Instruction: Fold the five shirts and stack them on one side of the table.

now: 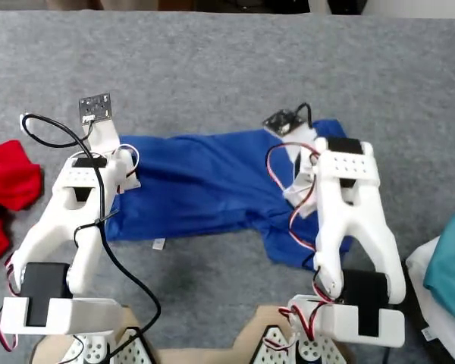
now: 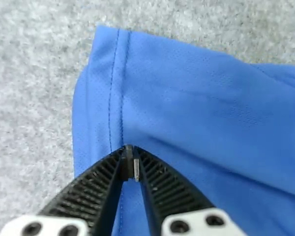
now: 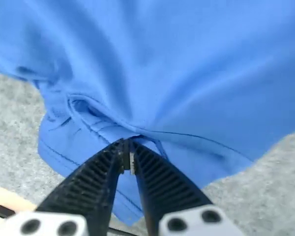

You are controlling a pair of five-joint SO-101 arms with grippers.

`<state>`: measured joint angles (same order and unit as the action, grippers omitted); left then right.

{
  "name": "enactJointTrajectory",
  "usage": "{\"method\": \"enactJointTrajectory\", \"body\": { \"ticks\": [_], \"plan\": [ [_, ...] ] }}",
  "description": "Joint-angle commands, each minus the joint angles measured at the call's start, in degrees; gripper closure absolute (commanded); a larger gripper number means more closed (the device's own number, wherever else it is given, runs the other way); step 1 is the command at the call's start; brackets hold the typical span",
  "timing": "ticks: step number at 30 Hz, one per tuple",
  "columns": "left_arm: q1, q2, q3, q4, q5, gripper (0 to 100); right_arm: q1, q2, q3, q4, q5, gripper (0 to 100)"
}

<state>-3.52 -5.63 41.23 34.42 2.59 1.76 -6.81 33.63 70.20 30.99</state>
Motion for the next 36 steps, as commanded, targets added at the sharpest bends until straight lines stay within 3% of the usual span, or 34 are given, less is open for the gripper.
{"method": "enactJointTrajectory", "body": {
  "ticks": [1,23,31,36],
  "plan": [
    [-0.26,-1.19,-0.88,-0.79,-0.09,98,-0.66,-3.12,1.80,-2.81,-0.26,99.3],
    [-0.18,-1.19,-0.88,-0.79,-0.09,98,-3.65,-4.18,13.23,-0.53,-0.26,99.3],
    [-0.18,-1.19,-0.88,-0.79,-0.09,98,-3.47,-14.90,18.07,1.05,3.87,99.3],
    [-0.18,-1.19,-0.88,-0.79,-0.09,98,-3.38,-18.95,13.76,1.41,4.13,99.3]
  ]
}}
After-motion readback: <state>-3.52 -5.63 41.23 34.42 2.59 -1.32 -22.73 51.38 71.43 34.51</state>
